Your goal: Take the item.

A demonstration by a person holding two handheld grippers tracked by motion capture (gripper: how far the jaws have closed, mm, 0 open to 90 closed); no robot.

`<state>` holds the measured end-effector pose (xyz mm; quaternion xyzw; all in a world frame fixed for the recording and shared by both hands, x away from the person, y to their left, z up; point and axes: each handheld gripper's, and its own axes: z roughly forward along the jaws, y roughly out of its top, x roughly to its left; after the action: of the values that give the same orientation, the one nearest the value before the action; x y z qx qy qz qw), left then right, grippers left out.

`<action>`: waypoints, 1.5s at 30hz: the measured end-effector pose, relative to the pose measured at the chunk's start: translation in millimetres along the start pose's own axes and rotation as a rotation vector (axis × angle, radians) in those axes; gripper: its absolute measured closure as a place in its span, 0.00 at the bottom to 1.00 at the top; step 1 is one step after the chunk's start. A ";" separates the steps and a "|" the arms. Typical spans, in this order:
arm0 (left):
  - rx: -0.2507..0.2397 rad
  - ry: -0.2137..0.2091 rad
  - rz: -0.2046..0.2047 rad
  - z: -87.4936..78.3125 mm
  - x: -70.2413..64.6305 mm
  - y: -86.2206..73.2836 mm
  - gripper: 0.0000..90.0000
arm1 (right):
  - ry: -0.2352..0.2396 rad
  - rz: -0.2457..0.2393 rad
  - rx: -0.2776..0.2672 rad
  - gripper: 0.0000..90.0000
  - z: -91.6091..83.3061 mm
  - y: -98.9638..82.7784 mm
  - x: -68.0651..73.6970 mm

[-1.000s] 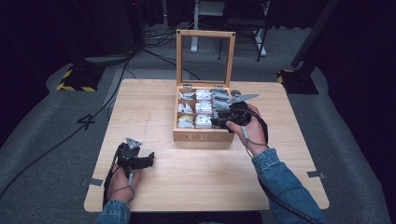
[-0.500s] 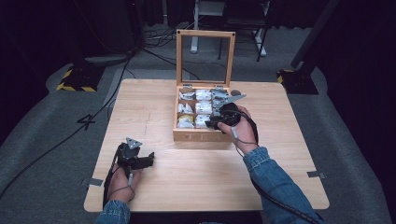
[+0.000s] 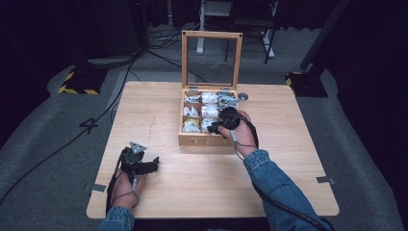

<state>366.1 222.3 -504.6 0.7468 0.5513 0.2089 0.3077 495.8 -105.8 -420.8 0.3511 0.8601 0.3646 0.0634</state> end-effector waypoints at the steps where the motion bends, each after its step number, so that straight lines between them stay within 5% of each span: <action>1: 0.000 0.000 0.000 0.0 0.0 0.0 0.16 | 0.001 0.006 -0.001 0.73 1.2 -0.4 0.1; 13: 0.000 0.001 0.000 0.0 0.0 0.0 0.16 | -0.018 0.036 0.002 0.75 12.3 0.9 -0.3; 26: 0.000 0.000 -0.001 0.0 -0.1 0.0 0.16 | -0.045 -0.002 0.048 1.00 11.6 3.8 7.1; 45: 0.000 0.000 0.002 0.0 0.1 0.0 0.16 | -0.069 -0.040 -0.095 1.00 -23.7 13.6 12.2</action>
<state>366.1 222.5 -504.5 0.7474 0.5506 0.2090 0.3075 485.6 -105.0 -392.7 0.3427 0.8461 0.3912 0.1166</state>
